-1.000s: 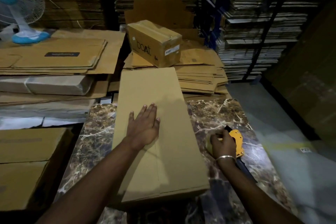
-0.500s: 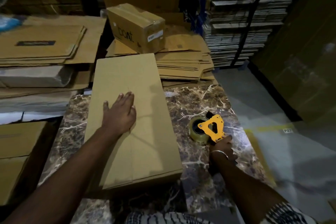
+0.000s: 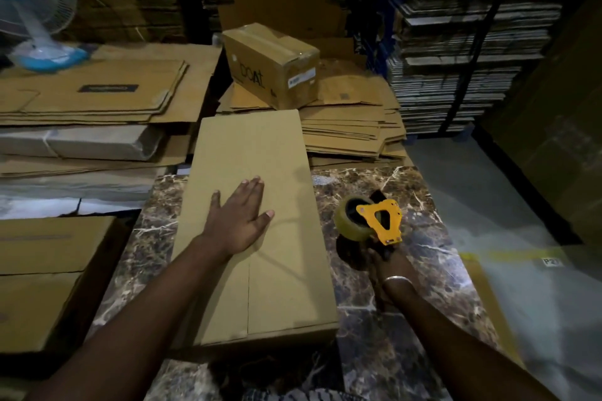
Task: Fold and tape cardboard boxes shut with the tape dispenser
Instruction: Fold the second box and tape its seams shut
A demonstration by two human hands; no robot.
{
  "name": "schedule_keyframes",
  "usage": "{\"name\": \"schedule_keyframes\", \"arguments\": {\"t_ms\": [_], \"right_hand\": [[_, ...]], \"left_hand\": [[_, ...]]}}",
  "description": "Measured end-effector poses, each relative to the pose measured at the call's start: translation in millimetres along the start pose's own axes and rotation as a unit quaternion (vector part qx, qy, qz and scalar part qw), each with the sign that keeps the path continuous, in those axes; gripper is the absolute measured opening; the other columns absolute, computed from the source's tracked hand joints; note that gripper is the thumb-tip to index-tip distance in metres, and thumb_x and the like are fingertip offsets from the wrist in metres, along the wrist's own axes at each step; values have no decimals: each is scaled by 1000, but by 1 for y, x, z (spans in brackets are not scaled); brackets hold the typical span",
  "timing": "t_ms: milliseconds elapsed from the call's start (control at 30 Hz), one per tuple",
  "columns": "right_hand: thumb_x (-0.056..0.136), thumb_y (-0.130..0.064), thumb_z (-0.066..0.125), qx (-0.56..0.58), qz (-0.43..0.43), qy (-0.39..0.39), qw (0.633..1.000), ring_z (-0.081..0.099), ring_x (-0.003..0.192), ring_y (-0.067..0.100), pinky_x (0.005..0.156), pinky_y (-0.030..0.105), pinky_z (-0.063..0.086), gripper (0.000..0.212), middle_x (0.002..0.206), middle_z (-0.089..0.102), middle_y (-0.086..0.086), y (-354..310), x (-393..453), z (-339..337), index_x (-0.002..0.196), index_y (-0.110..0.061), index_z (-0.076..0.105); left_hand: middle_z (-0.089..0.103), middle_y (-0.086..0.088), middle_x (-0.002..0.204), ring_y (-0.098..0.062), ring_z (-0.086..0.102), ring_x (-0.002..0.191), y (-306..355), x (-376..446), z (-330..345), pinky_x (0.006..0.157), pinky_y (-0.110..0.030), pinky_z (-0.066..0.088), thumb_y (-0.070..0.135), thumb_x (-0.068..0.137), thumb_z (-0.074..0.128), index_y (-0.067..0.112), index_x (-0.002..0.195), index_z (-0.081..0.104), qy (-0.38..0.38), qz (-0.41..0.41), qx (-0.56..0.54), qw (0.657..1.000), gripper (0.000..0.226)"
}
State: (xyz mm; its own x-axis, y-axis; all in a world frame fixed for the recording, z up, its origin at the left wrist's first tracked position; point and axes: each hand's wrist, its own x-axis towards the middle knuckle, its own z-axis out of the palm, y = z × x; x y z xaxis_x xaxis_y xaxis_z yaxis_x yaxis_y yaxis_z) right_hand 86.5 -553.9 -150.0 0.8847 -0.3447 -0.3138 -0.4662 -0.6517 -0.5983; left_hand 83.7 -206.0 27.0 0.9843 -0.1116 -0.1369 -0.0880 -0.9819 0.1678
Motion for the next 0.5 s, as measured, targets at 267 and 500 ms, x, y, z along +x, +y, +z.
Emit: {"name": "schedule_keyframes", "arguments": {"t_ms": [267,500], "right_hand": [[70,-80,67,309,-77,-25,948,59,74,28,70,37,42,64,73,65,5,-143,-24,-51,85,-18,70],[82,-70,57,512,-47,-318,797,38,42,16,44,24,30,54,58,43,1,-226,-79,-90,68,-18,56]], "left_hand": [[-9,12,167,-9,-8,153,7,-10,5,121,-52,-3,56,103,19,25,160,-4,-4,-6,0,1000,69],[8,17,166,-5,5,153,2,-6,-2,121,-50,1,59,97,45,33,160,15,29,-14,-117,993,75]]}}
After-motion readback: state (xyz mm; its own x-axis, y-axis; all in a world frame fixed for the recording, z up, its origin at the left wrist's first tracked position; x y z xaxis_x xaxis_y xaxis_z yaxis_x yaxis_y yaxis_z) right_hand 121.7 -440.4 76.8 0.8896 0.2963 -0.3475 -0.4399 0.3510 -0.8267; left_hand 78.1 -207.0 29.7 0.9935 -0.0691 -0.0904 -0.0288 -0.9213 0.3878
